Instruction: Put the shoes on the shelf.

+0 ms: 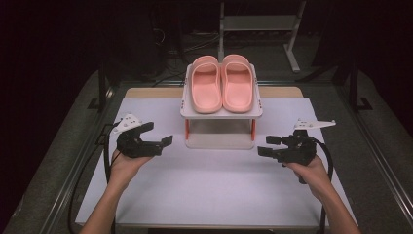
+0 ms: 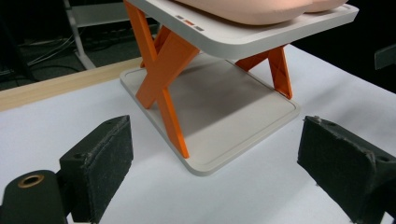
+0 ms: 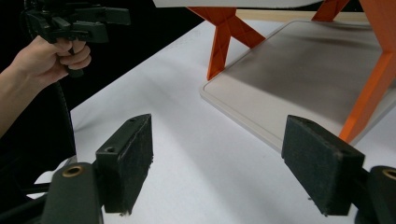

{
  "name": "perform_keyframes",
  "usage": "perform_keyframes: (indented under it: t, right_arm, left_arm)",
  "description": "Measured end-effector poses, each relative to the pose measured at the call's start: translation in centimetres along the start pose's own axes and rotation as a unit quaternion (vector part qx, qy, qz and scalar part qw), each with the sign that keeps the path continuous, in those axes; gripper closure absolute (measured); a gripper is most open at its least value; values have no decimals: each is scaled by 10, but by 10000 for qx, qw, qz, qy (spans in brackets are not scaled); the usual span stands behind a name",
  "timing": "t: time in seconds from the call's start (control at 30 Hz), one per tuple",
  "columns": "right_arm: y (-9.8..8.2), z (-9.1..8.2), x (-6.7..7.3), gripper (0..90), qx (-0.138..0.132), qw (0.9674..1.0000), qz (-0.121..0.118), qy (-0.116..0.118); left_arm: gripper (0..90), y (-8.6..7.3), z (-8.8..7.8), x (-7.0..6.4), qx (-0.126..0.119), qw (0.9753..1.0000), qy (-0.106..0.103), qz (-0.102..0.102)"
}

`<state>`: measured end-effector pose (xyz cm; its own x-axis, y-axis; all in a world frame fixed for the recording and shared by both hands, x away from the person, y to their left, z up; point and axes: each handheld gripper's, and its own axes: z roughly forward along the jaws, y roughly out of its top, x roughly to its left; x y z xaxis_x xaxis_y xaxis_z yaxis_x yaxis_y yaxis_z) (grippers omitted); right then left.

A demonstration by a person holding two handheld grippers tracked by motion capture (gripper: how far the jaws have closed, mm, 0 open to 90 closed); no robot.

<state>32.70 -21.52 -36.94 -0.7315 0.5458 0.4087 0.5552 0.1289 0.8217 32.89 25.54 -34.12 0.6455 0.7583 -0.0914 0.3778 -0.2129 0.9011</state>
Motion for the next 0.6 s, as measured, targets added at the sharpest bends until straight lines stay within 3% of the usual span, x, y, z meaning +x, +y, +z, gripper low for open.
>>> perform_keyframes:
  t: [0.6]
  right_arm:
    - [-19, -5, -7, 242, 14, 9998, 200, -25]
  left_arm:
    - [86, -15, -3, 1, 20, 10000, 9, -93]
